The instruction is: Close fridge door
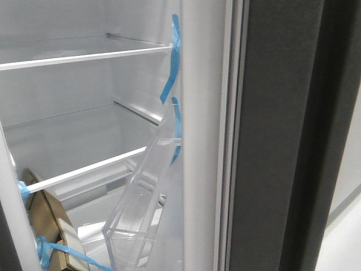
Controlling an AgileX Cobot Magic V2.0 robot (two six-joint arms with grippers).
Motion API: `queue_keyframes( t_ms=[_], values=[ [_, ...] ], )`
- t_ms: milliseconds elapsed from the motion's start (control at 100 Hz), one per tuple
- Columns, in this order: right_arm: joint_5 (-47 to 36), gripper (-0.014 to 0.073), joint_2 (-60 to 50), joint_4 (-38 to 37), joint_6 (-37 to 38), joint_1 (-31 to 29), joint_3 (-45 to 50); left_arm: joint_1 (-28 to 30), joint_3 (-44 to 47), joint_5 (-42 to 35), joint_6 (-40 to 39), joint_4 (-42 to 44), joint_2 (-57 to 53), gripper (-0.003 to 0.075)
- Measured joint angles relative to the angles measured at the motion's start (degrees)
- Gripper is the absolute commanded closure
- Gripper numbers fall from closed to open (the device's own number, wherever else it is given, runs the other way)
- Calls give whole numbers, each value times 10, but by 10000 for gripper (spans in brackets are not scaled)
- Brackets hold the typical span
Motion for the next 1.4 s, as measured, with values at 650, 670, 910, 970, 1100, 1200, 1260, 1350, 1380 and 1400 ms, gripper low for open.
queue_keyframes(
  t_ms=[650,670,910,970,1100,1200,1260,1350,1380,1400],
  values=[
    [3,670,0,0,0,0,0,0,0,0,0,0,0,741],
    [4,670,0,0,0,0,0,0,0,0,0,0,0,741],
    [16,670,29,0,1,24,-47,0,0,0,0,0,0,741],
    [16,670,57,0,1,35,-82,0,0,0,0,0,0,741],
    [23,670,132,0,1,56,-169,0,0,0,0,0,0,741],
    [40,670,193,0,1,79,-249,0,0,0,0,0,0,741],
    [50,670,234,0,1,99,-304,0,0,0,0,0,0,741],
    [60,670,292,0,2,133,-385,0,0,0,0,0,0,741],
    [63,670,308,0,2,140,-401,0,0,0,0,0,0,741],
    [63,670,320,0,2,147,-417,0,0,0,0,0,0,741]
  ],
)
